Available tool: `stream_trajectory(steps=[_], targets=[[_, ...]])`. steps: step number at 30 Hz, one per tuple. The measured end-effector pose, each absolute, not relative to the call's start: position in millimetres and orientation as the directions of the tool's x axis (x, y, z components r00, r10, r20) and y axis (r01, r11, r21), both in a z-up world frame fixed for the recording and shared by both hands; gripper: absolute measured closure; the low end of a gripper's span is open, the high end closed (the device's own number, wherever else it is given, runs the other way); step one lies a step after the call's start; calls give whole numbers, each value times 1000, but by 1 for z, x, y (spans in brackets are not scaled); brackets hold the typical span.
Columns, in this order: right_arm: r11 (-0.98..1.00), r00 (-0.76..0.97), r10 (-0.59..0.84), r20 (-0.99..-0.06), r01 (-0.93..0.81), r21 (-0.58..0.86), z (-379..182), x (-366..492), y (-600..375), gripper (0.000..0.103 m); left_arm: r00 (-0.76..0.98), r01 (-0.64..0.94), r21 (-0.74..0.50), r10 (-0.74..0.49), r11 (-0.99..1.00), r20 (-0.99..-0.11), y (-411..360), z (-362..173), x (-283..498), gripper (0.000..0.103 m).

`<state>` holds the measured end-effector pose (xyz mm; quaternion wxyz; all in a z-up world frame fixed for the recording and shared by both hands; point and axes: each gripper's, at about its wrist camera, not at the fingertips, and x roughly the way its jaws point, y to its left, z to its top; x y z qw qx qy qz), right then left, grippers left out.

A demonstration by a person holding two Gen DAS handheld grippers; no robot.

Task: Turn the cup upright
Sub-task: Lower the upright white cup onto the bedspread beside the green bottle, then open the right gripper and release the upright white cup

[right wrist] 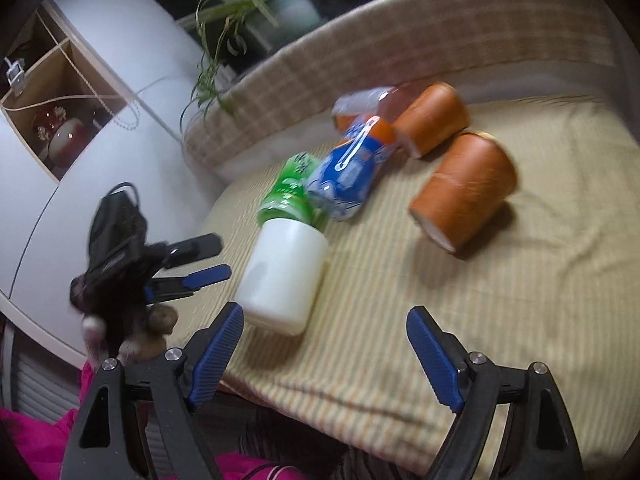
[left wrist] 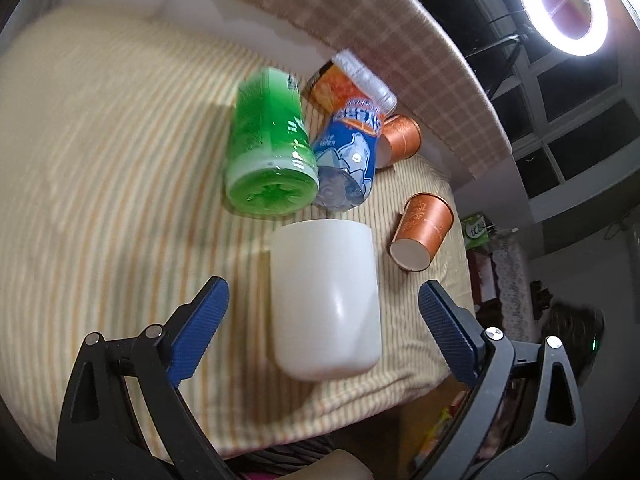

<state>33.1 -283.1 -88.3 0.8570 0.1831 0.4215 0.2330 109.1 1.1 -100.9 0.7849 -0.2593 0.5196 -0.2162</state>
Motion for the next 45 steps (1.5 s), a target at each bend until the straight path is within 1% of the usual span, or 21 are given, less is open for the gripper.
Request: stream_trajectory(steps=[2,6,8,15,20,29,35,45], targets=[[844,569,519,-638,-226,486,-86,22,-291,17,344,58,-645,-622,762,-704,-3,-107,116,8],[853,593,497,-633,-202,481,-85,10,-304,17,317,42,-655,-632,755,-707,-12,-116,126,9],[855,597,491,-635,-189,483,-87,8,-308,17,306,42,-655,-633,755,-711,-16,-119,129,18],[856,599,479,-641,-157,492,-94,6,-316,17,286,36,-643,-624,765,-727,-24,-128,133,20],[860,601,474,-643,-159,485,-94,4,-316,17,285,41,-632,-615,774,-735,-28,-132,137,27],[861,610,468,-639,-151,486,-92,4,-316,17,322,102,-585,-583,804,-746,-38,-122,130,27],[861,611,466,-640,-145,488,-93,5,-318,17,397,190,-503,-534,843,-746,-49,-102,116,28],[859,612,463,-642,-129,496,-95,4,-321,17,488,277,-383,-472,881,-734,-64,-85,99,28]])
